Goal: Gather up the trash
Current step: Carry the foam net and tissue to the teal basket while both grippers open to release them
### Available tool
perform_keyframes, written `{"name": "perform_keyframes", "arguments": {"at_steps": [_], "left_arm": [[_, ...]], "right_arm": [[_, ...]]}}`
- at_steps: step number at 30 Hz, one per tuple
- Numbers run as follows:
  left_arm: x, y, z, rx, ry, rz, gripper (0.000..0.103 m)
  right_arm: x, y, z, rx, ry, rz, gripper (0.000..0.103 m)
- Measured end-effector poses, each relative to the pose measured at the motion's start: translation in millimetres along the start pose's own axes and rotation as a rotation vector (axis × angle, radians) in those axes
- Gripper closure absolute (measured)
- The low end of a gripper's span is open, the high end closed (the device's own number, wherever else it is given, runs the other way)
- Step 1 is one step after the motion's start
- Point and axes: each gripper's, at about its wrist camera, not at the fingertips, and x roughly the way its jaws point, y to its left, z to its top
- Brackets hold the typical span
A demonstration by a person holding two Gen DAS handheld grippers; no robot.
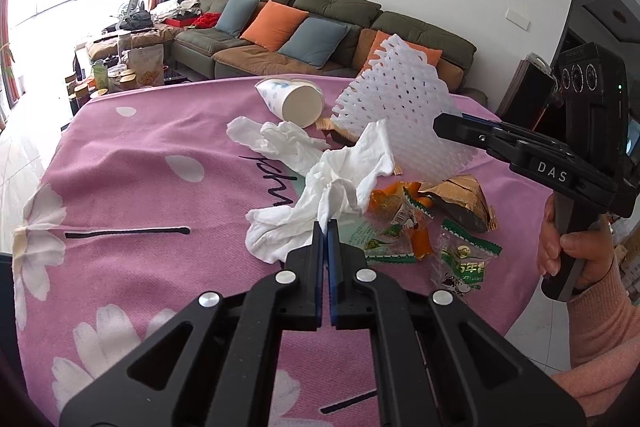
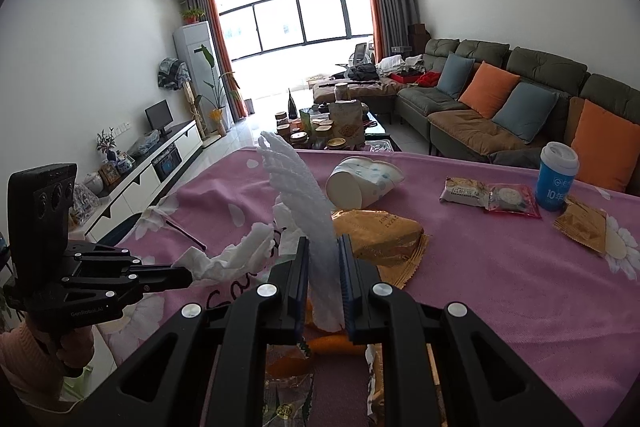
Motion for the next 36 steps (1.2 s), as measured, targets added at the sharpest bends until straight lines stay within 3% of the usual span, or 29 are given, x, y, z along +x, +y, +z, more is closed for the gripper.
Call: {"name": "perform_keyframes", "arguments": {"at_steps": [19, 36], "left_arm": [[-85.5, 41.5, -22.9, -0.097, -0.090, 0.085, 0.101], [-178.9, 111.2, -47.5, -0.228, -0.198, 0.304, 0.101]], "right_arm": [[12.3, 57.6, 13.4, -0.058, -0.009, 0.158, 0.090], [55.7, 150.2, 24.8, -0.151, 0.049, 0.385, 0.090]]}}
